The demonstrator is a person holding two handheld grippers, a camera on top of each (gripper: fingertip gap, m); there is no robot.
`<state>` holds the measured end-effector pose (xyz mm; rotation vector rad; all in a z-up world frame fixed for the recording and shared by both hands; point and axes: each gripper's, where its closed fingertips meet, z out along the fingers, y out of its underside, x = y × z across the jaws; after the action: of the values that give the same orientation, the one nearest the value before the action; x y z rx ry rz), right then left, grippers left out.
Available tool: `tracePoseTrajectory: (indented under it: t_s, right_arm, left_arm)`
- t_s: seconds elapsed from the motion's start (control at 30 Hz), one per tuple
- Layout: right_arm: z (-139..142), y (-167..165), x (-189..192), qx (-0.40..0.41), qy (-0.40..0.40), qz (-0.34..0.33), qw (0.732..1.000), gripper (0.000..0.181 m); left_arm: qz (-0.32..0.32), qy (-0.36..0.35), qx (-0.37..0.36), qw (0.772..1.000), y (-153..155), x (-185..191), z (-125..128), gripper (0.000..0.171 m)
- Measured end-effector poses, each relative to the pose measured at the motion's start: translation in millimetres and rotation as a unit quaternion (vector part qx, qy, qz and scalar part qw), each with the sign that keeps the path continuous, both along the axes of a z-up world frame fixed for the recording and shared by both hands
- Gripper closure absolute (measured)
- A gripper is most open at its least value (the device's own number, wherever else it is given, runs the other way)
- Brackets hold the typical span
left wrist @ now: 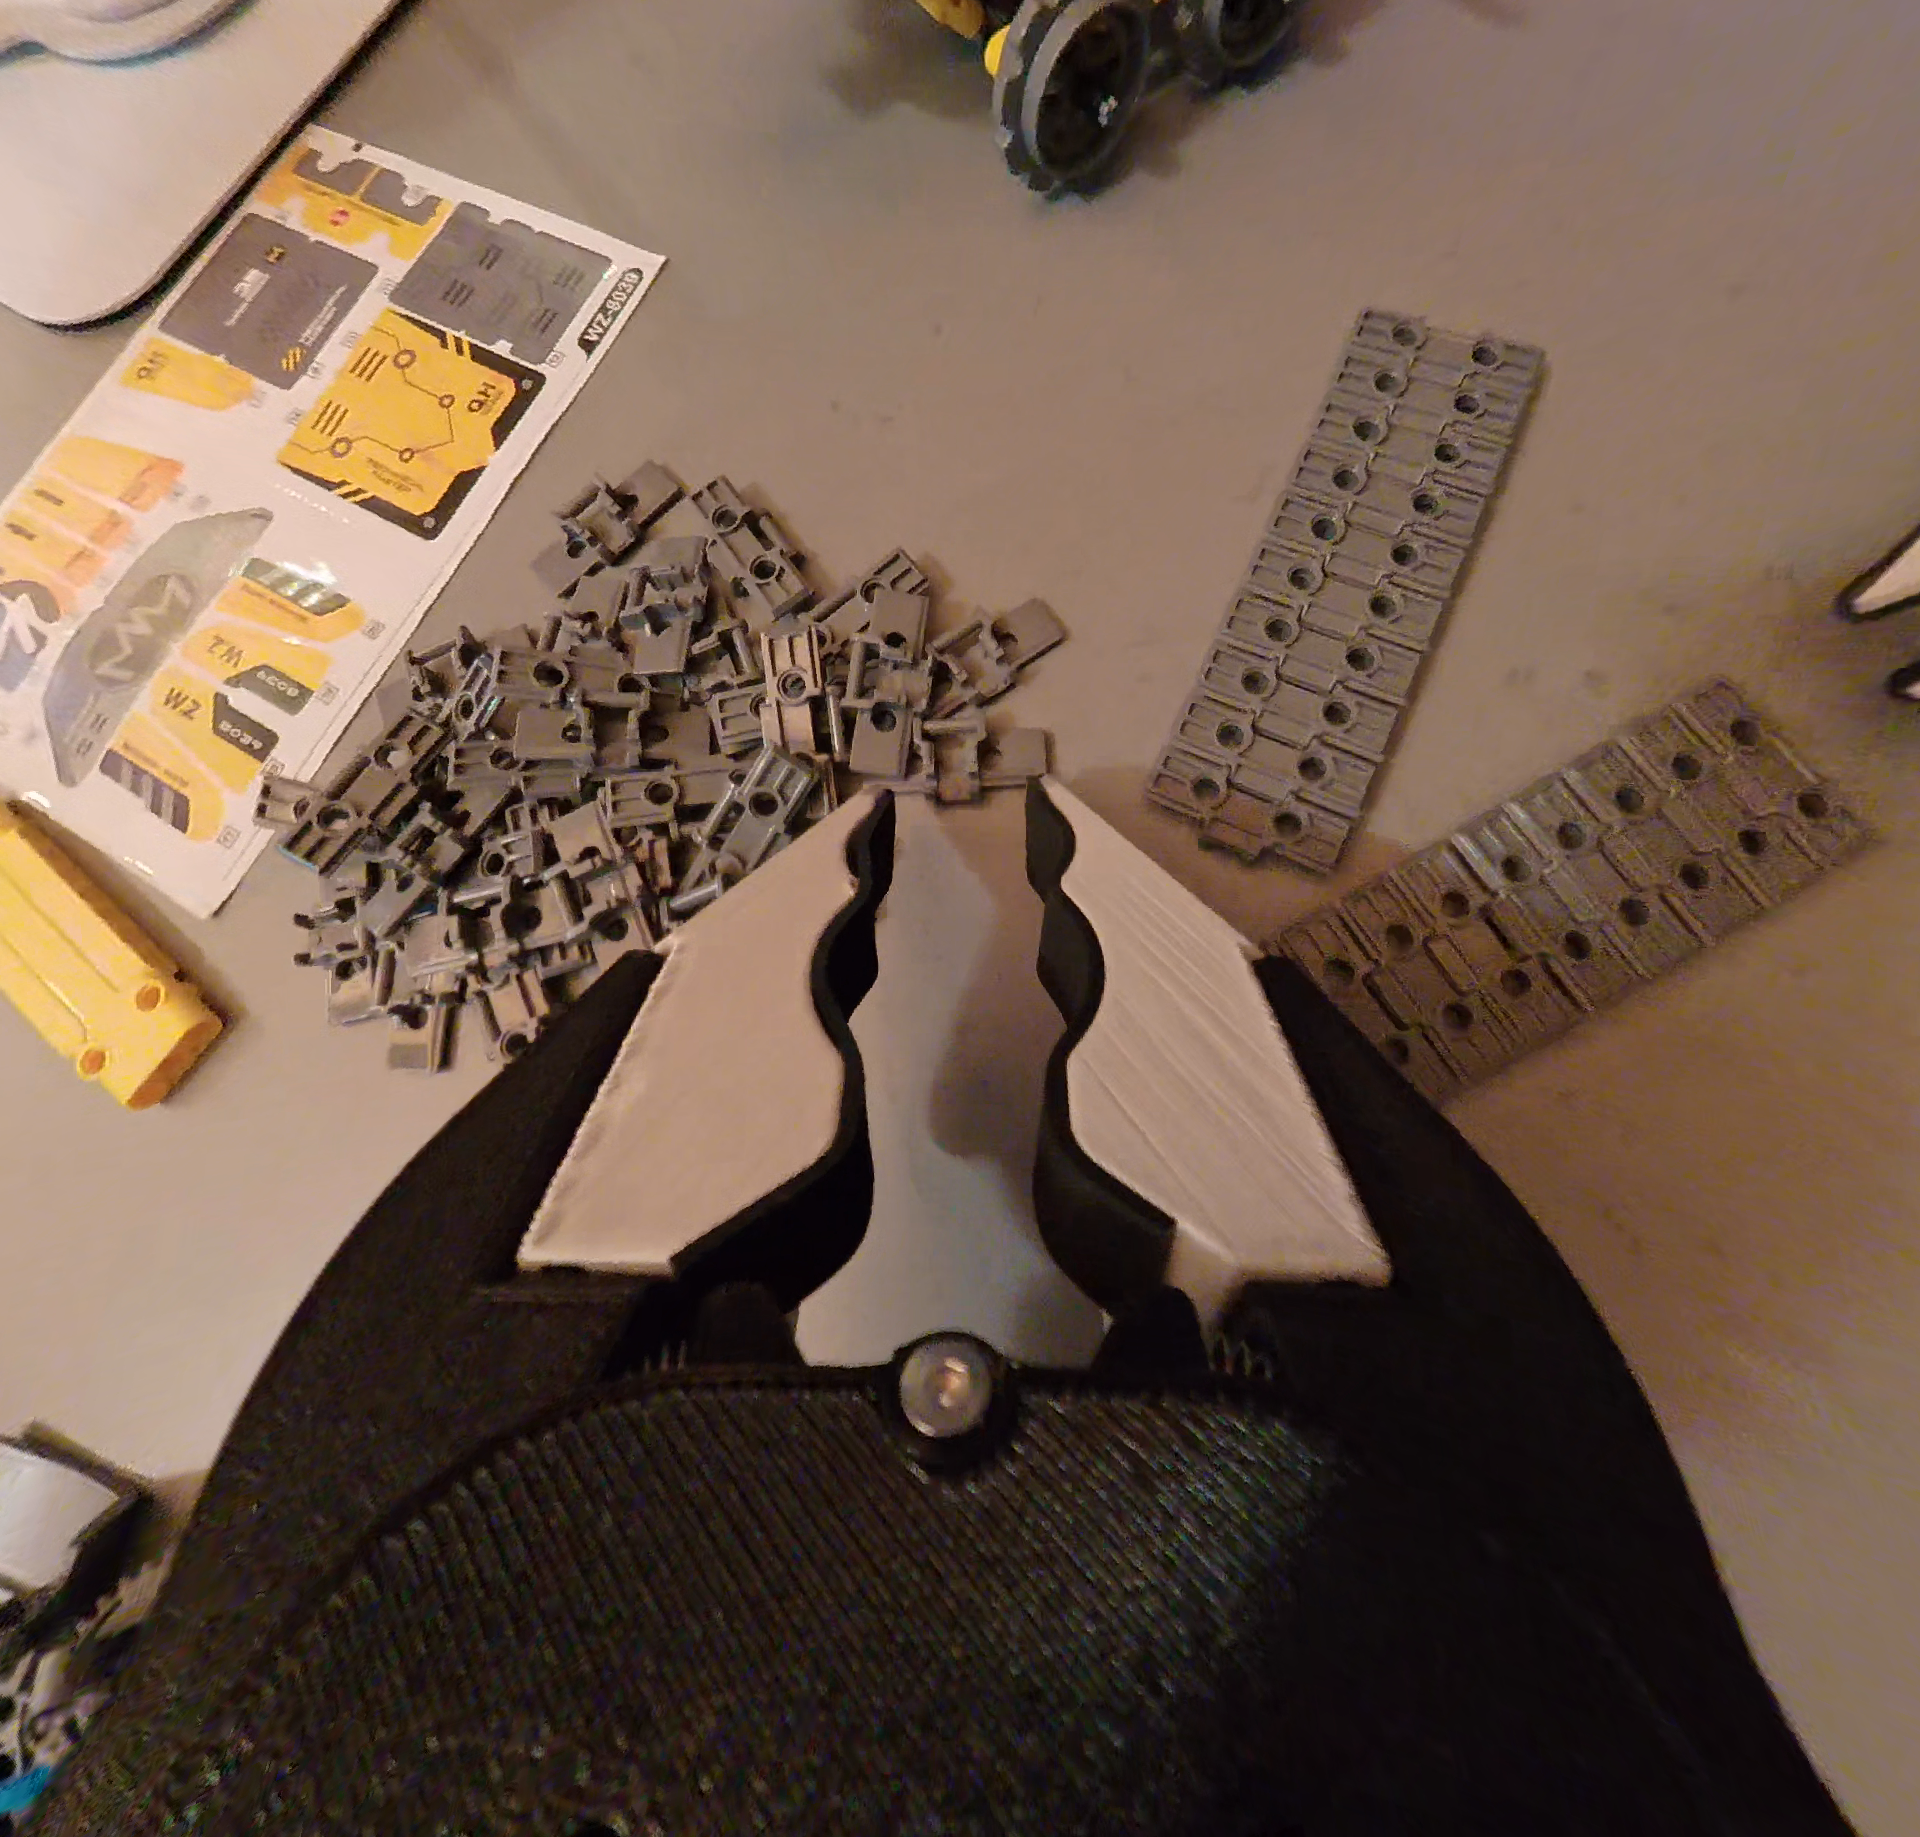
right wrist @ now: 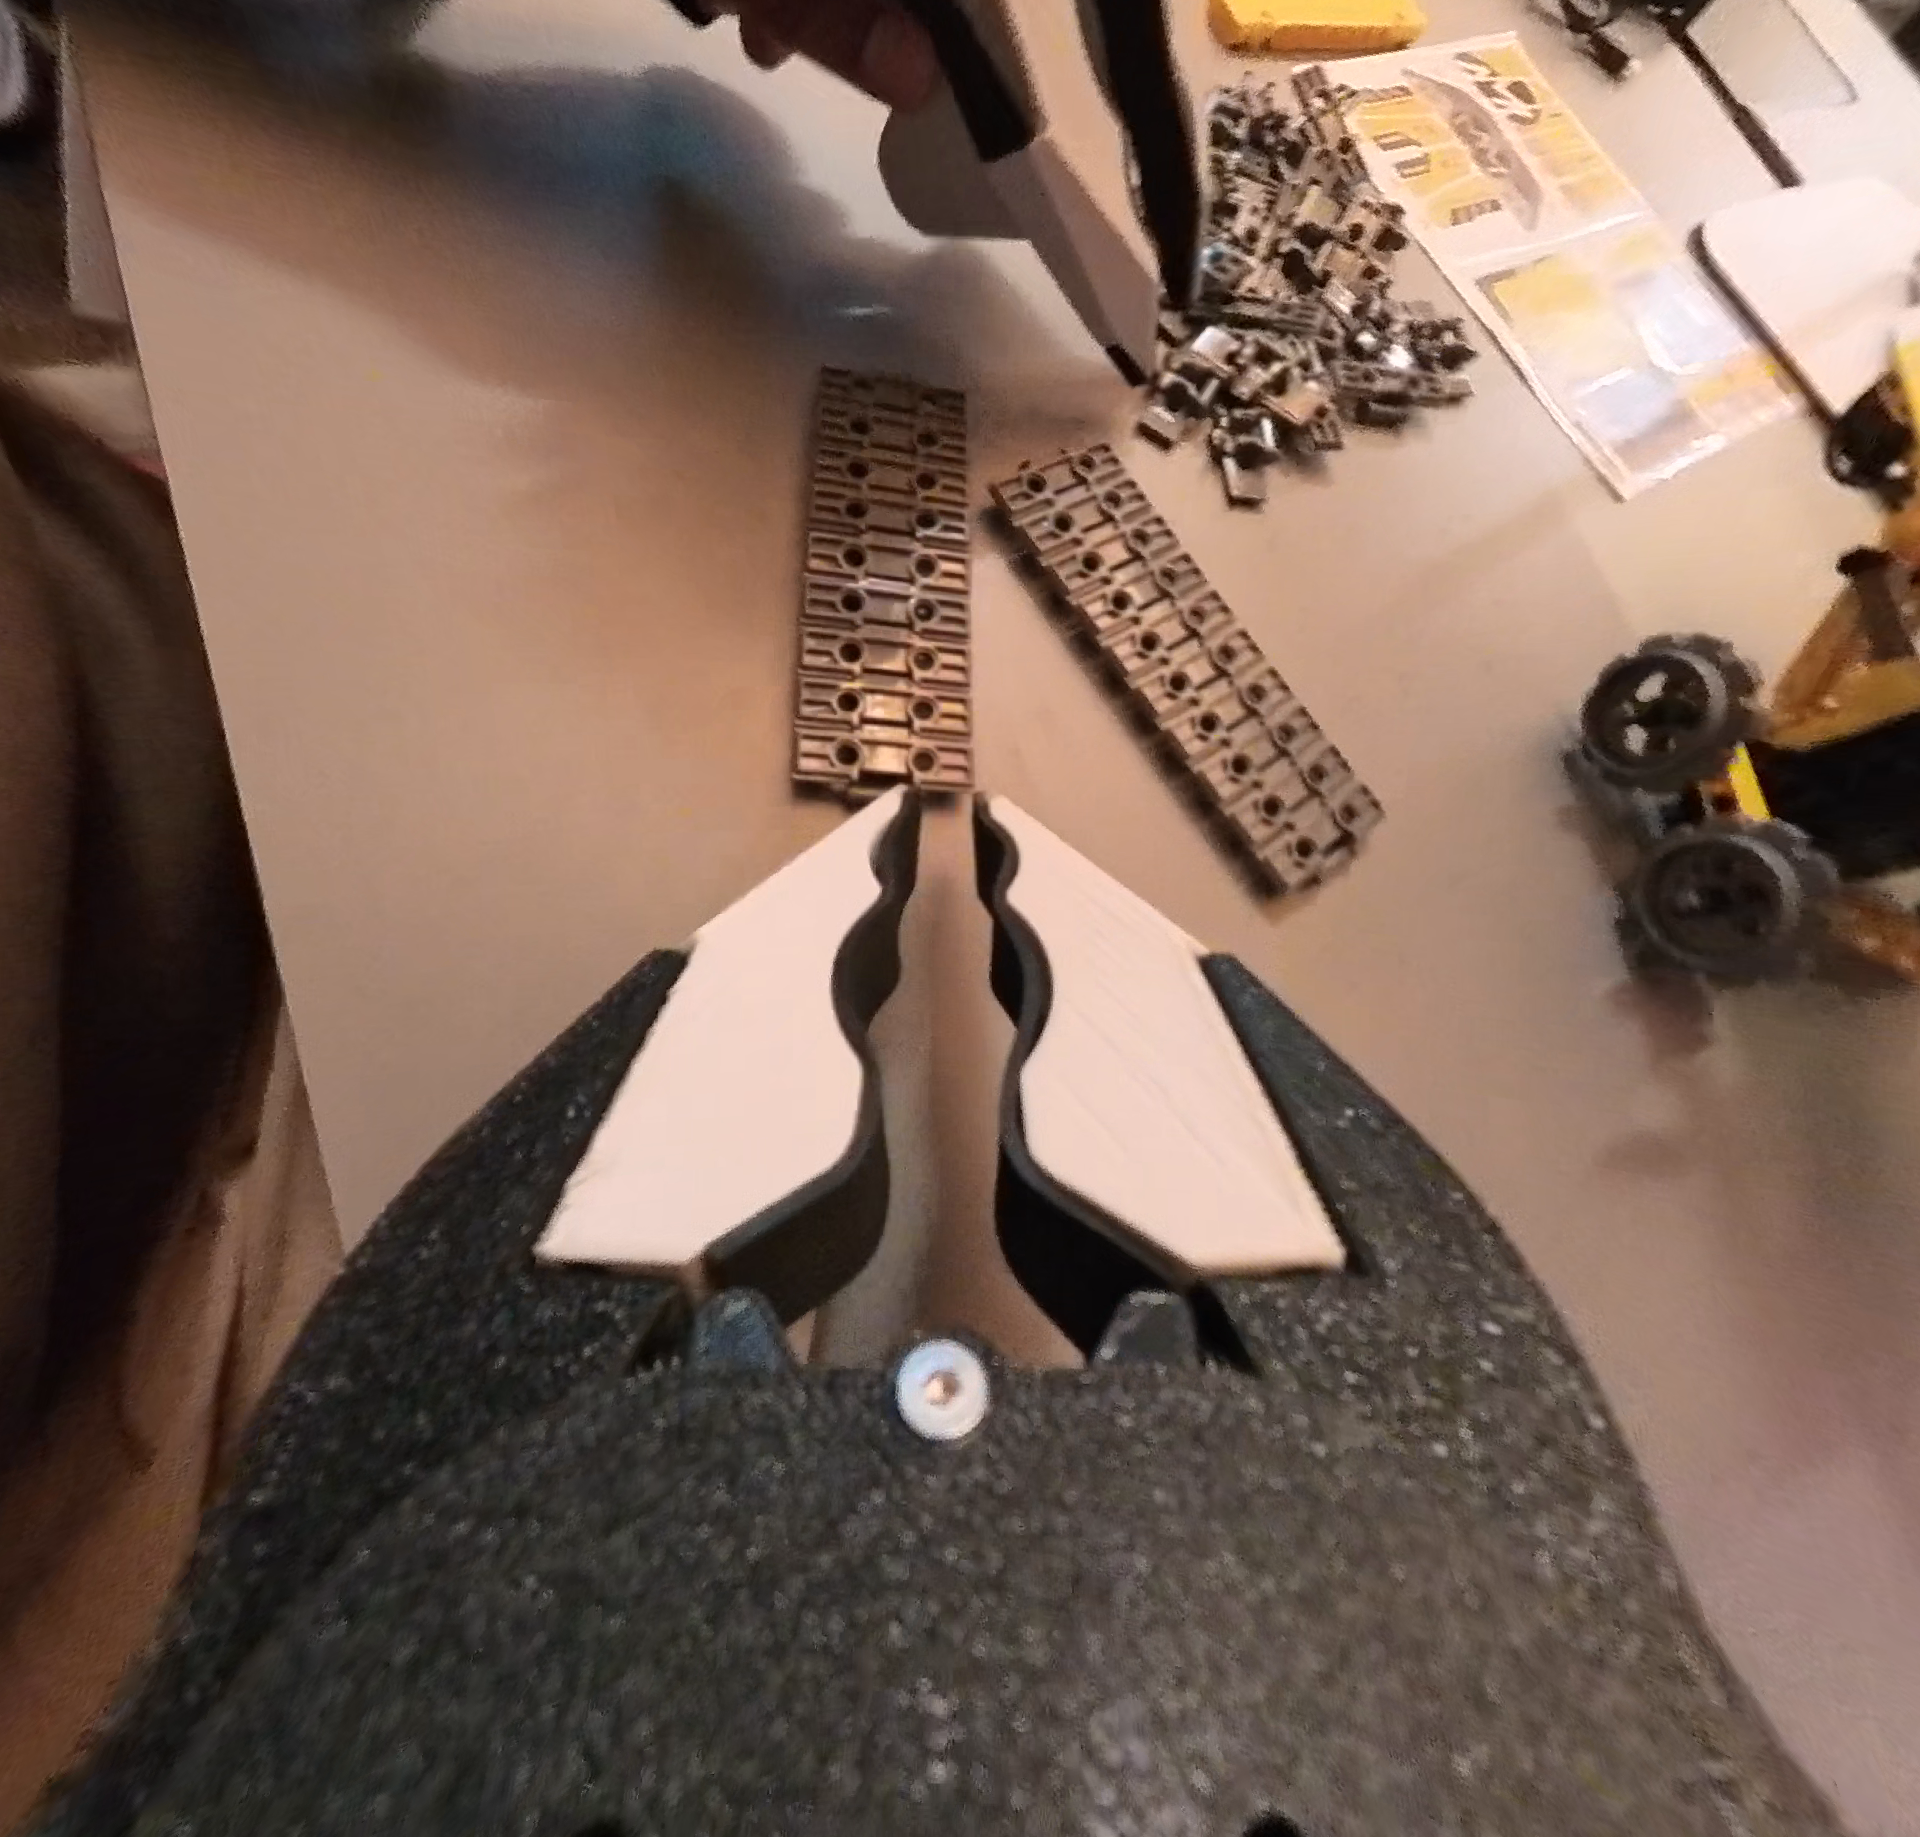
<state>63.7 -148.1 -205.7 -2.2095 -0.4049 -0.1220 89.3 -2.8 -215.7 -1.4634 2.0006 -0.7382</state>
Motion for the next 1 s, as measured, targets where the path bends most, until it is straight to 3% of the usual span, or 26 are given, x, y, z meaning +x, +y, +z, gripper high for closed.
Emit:
tracePoseTrajectory:
  t_s: [0.17, 0.27, 0.4, 0.47, 0.6, 0.73, 0.87, 1.0]
  right_arm:
    - [5.5, -17.7, 11.1, 0.03, 0.018, -0.032, 0.999, 0.17]
    - [2.9, -23.9, 14.6, 0.028, 0.016, -0.045, 0.998, 0.17]
    - [9.5, -21.9, 16.0, 0.042, -0.005, -0.055, 0.998, 0.17]
    - [20.9, -16.6, 12.3, 0.072, -0.013, -0.053, 0.996, 0.17]
    - [65.9, 1.2, -11.0, 0.206, 0.028, 0.0, 0.978, 0.168]
    - [77.8, 13.6, -14.6, 0.242, -0.04, 0.023, 0.969, 0.156]
    - [73.1, 20.6, -21.9, 0.235, -0.099, 0.046, 0.966, 0.154]
    - [78.9, 19.5, -32.1, 0.255, -0.068, 0.077, 0.961, 0.155]
  left_arm:
    - [-0.003, 0.017, -0.012, 1.0, -4.0, 5.8, -9.6, 0.164]
    - [-0.002, 0.015, -0.017, 1.0, -5.6, 3.7, -7.9, 0.164]
    - [-0.006, -0.016, -0.045, 0.999, -13.9, -3.7, 9.7, 0.164]
    - [-0.02, -0.033, -0.094, 0.995, -26.9, -9.7, 24.1, 0.164]
    - [-0.087, -0.027, -0.269, 0.959, -69.3, -28.4, 55.0, 0.164]
    - [-0.143, -0.023, -0.402, 0.904, -96.1, -45.9, 84.2, 0.164]
    - [-0.184, -0.009, -0.443, 0.877, -112.7, -61.5, 91.6, 0.164]
    - [-0.213, 0.018, -0.421, 0.881, -126.7, -71.5, 81.8, 0.164]
